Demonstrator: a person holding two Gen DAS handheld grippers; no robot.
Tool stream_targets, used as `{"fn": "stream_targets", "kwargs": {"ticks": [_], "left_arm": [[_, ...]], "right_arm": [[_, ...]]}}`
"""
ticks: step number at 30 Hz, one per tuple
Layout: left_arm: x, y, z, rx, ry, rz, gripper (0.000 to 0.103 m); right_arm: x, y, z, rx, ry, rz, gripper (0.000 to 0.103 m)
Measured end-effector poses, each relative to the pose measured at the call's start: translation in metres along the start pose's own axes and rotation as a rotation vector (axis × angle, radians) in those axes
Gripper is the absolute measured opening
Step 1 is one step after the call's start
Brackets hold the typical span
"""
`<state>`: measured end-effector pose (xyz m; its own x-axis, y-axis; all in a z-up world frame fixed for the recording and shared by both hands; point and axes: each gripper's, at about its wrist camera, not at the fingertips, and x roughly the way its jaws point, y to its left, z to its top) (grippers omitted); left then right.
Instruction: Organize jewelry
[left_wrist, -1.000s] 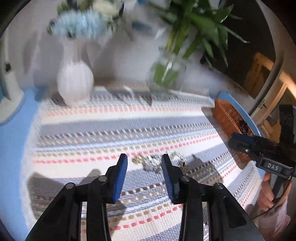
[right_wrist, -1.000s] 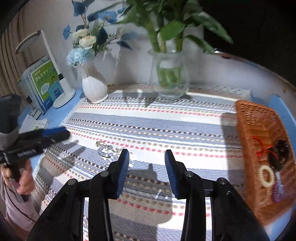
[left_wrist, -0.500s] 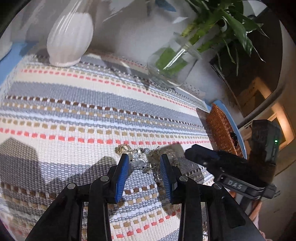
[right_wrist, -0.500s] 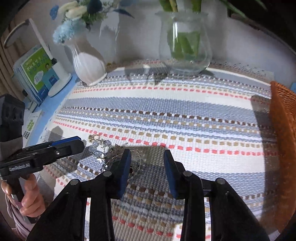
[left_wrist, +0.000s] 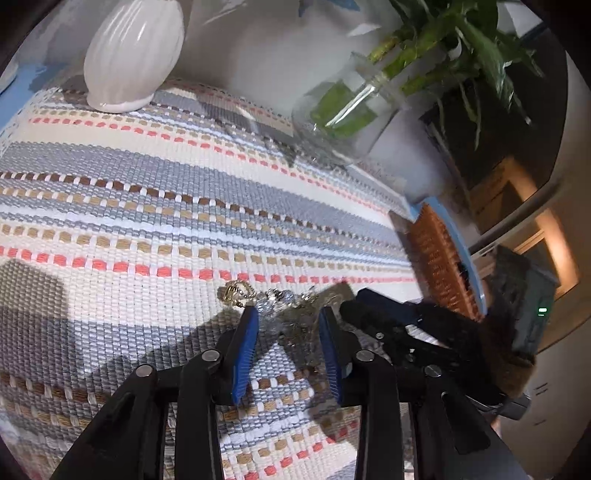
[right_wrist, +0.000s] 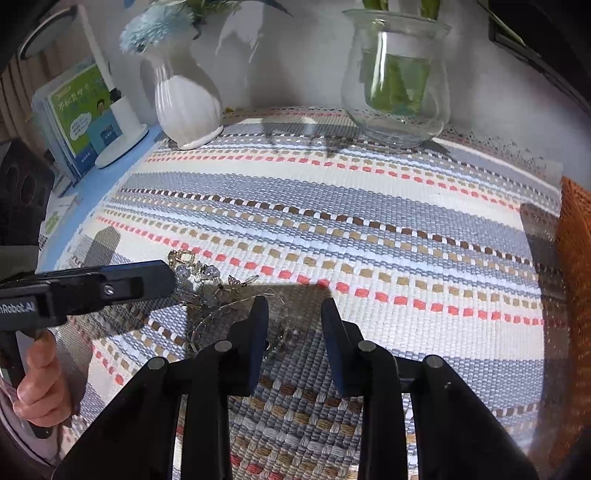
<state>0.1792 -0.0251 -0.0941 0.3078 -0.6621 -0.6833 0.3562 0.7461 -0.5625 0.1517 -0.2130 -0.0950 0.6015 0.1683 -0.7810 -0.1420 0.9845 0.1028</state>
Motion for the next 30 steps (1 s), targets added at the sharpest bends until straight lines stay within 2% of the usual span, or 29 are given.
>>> {"fn": "stream_targets", "kwargs": {"ticks": [7,11,12,14,16,19,24,30], "left_arm": [[0.010,-0.017,-0.003,0.085,-0.014,0.126,0.017],[0.012,-0.018,-0.002,0.091,-0.014,0.139,0.011],[0.012,-0.017,-0.002,0.092,-0.014,0.140,0.011],[0.011,-0.018,-0.002,0.094,-0.017,0.143,0.009],[0.010,-0.018,-0.002,0.097,-0.024,0.144,0.009],[-0.001,-0.018,-0.003,0.103,-0.066,0.147,0.009],[-0.022,-0.012,-0.001,0.072,-0.139,0.087,0.009],[-0.043,-0.011,-0.001,0.061,-0.194,-0.017,0.009]], "right_arm": [[0.001,0.011,-0.001,-0.054,-0.013,-0.053,0.033],[0.001,0.014,-0.002,-0.080,-0.022,-0.077,0.032],[0.001,0.015,-0.002,-0.086,-0.026,-0.085,0.029],[0.001,0.018,-0.003,-0.103,-0.025,-0.088,0.007],[0.002,0.023,-0.005,-0.125,-0.028,-0.123,0.007],[0.000,0.026,-0.006,-0.142,-0.040,-0.127,0.007],[-0.016,0.012,-0.006,-0.073,-0.103,-0.052,0.007],[-0.026,-0.004,-0.005,0.006,-0.129,0.028,0.007]]}}
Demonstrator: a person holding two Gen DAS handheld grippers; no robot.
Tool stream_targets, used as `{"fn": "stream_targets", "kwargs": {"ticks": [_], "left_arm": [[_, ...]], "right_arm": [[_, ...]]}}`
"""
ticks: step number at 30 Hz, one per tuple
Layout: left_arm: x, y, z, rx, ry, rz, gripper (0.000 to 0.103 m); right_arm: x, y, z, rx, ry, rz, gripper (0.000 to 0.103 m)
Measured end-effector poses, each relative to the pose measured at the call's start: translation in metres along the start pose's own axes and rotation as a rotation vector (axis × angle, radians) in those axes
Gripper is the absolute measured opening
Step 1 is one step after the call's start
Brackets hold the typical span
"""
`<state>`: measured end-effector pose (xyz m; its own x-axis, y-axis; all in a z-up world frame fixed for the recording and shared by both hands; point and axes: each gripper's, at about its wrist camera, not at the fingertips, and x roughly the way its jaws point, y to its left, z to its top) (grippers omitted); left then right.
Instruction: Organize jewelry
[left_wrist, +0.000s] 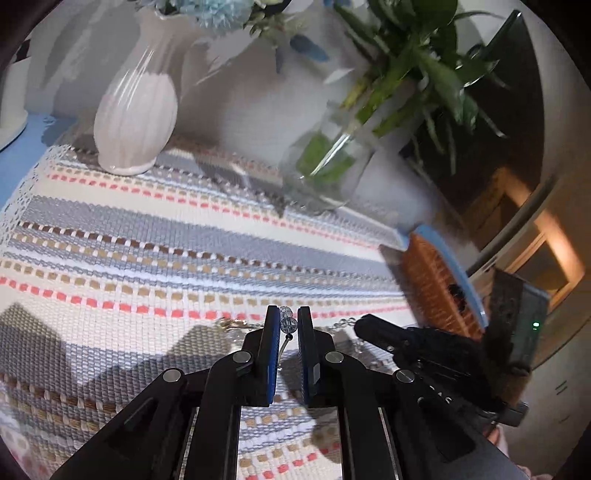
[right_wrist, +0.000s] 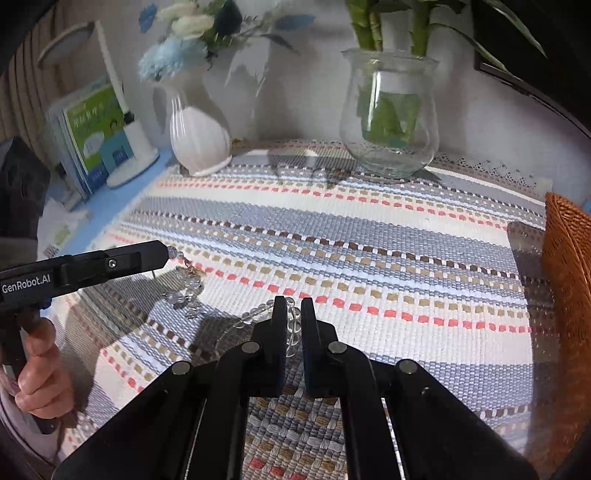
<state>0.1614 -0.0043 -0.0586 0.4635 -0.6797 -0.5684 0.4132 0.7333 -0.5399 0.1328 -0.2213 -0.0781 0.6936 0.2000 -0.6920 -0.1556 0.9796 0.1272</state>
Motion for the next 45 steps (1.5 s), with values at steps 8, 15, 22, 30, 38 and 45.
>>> {"fn": "stream_targets", "kwargs": {"ticks": [8,15,22,30,38,45], "left_arm": [[-0.017,-0.019,-0.003,0.060,-0.046,-0.090,0.009],[-0.049,-0.050,-0.007,0.111,-0.058,-0.160,0.009],[-0.032,-0.046,-0.021,0.105,0.062,-0.086,0.009],[-0.042,-0.041,-0.028,0.078,0.087,-0.133,0.009],[-0.026,-0.024,-0.034,0.087,0.180,-0.029,0.009],[-0.024,-0.005,-0.040,0.043,0.187,-0.044,0.009]], "right_arm": [[-0.035,0.000,0.002,0.040,-0.077,0.037,0.007],[-0.086,0.000,-0.004,0.060,-0.122,0.050,0.007],[-0.103,0.000,-0.023,0.067,-0.098,0.047,0.007],[-0.110,-0.011,-0.050,0.086,-0.054,0.030,0.008],[-0.102,-0.037,-0.065,0.152,-0.008,-0.009,0.008],[-0.095,-0.049,-0.074,0.174,0.024,-0.010,0.008]]}}
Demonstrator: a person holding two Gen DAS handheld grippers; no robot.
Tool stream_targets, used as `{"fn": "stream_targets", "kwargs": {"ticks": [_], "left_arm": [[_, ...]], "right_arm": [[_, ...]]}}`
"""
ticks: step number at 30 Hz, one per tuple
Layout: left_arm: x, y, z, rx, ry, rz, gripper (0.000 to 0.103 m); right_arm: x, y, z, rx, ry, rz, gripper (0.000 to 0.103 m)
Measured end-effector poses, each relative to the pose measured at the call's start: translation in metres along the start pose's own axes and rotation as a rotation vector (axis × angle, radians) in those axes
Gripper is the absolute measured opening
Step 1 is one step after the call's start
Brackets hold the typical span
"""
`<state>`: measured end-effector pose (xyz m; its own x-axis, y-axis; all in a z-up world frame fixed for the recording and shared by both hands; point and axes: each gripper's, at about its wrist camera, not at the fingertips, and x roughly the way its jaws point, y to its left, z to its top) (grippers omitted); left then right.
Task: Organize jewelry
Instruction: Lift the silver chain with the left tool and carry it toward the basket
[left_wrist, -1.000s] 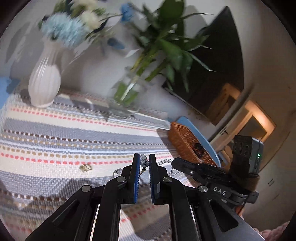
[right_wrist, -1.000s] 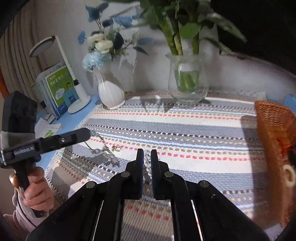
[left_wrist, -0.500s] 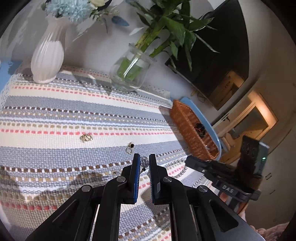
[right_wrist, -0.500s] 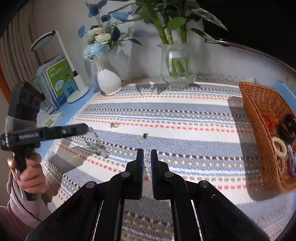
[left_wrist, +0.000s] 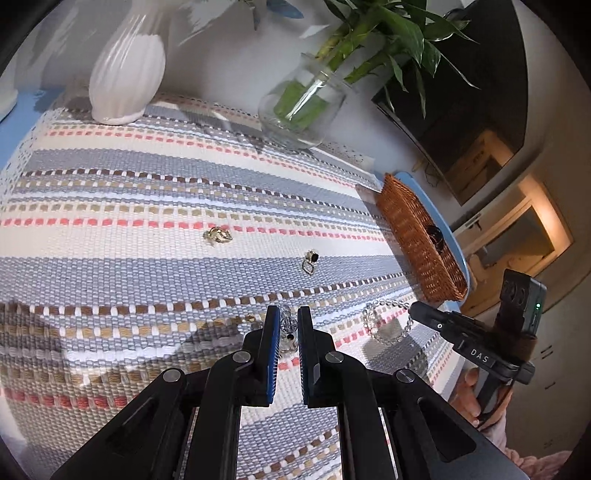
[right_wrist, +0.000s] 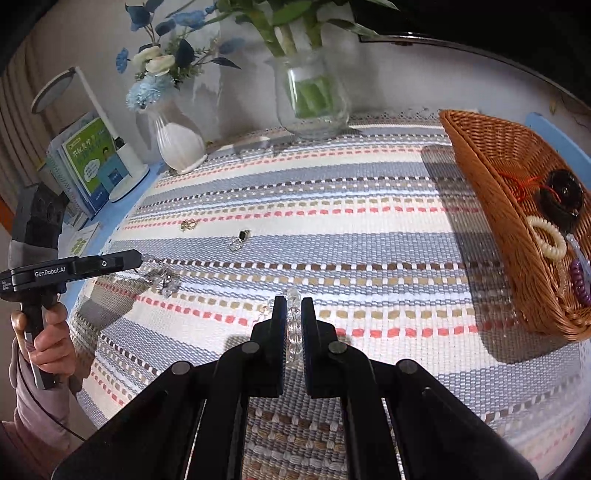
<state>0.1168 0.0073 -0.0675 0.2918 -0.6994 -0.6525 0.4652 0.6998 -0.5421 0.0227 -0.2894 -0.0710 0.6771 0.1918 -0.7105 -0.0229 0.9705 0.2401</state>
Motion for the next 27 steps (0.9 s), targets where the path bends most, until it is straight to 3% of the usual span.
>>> {"fn": "stream_targets", "kwargs": {"ticks": [8,16,20,27], "left_arm": [[-0.003,-0.011,0.001,0.044,-0.007,-0.019,0.009],[-0.004,-0.024,0.005,0.083,-0.012,-0.034,0.009],[0.001,-0.029,0.004,0.090,-0.005,-0.033,0.009],[0.005,-0.035,0.004,0.104,0.009,-0.034,0.009]], "right_arm": [[0.013,-0.012,-0.011,0.017,0.055,-0.024,0.008],[0.018,-0.025,-0.011,0.078,0.095,0.038,0.012],[0.026,-0.016,-0.009,0.056,0.111,0.040,0.019],[0.032,0.015,-0.011,-0.104,0.100,-0.106,0.025]]}}
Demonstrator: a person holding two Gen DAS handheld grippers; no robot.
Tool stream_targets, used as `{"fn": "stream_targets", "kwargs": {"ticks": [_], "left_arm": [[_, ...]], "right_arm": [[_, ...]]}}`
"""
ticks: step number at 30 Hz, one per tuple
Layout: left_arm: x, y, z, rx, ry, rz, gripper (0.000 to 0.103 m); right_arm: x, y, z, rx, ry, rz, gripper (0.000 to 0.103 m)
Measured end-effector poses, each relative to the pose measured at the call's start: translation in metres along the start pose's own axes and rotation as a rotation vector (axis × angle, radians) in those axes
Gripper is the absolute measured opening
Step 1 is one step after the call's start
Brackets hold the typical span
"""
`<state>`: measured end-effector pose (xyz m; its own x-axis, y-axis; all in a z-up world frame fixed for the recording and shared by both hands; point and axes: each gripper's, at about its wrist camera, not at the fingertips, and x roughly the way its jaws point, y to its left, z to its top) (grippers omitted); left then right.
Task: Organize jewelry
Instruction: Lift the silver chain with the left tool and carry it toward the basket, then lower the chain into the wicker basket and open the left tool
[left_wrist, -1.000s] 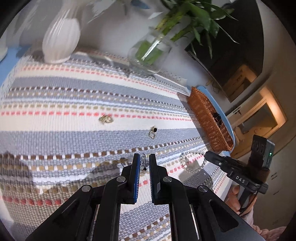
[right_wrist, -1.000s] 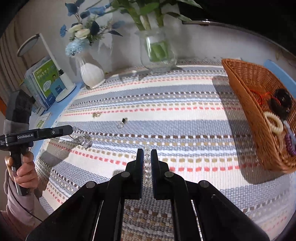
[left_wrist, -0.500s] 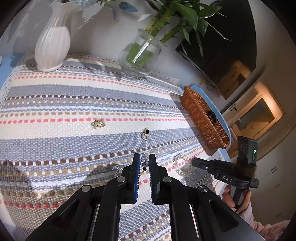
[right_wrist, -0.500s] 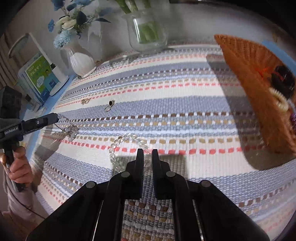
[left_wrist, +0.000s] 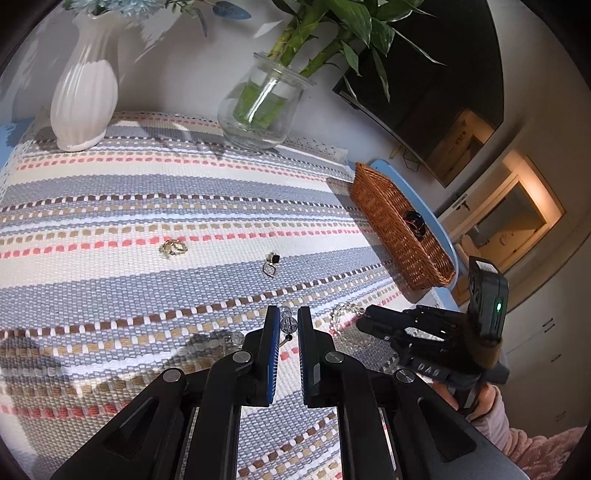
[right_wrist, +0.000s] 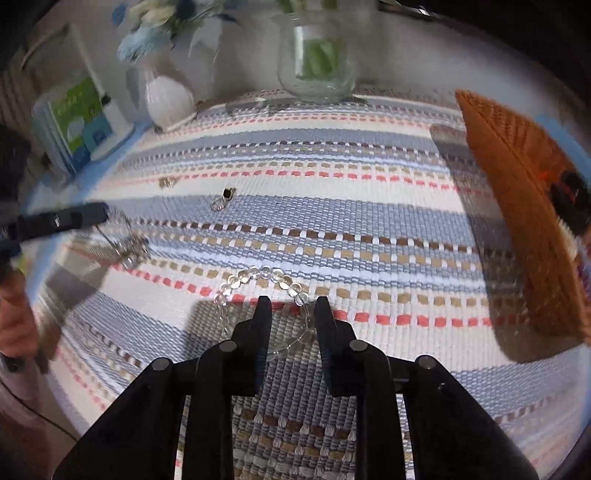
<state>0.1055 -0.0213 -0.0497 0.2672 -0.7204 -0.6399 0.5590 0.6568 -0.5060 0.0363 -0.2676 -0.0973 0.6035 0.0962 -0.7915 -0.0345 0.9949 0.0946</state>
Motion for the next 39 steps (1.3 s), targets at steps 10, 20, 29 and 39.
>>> {"fn": "stream_targets", "kwargs": {"ticks": [10,20,29,39], "left_arm": [[0.000,-0.024,0.009,0.060,-0.002,0.000,0.009],[0.004,-0.092,0.056,0.219,-0.022,-0.009,0.009],[0.040,-0.161,0.111,0.361,-0.016,-0.052,0.009],[0.087,-0.214,0.163,0.409,0.002,-0.100,0.009]], "right_arm": [[-0.012,0.005,0.001,-0.045,-0.037,0.013,0.008],[-0.079,-0.018,0.029,-0.037,-0.189,-0.039,0.008],[-0.132,-0.076,0.059,0.028,-0.279,-0.085,0.008],[-0.151,-0.135,0.079,0.114,-0.306,-0.140,0.008]]}}
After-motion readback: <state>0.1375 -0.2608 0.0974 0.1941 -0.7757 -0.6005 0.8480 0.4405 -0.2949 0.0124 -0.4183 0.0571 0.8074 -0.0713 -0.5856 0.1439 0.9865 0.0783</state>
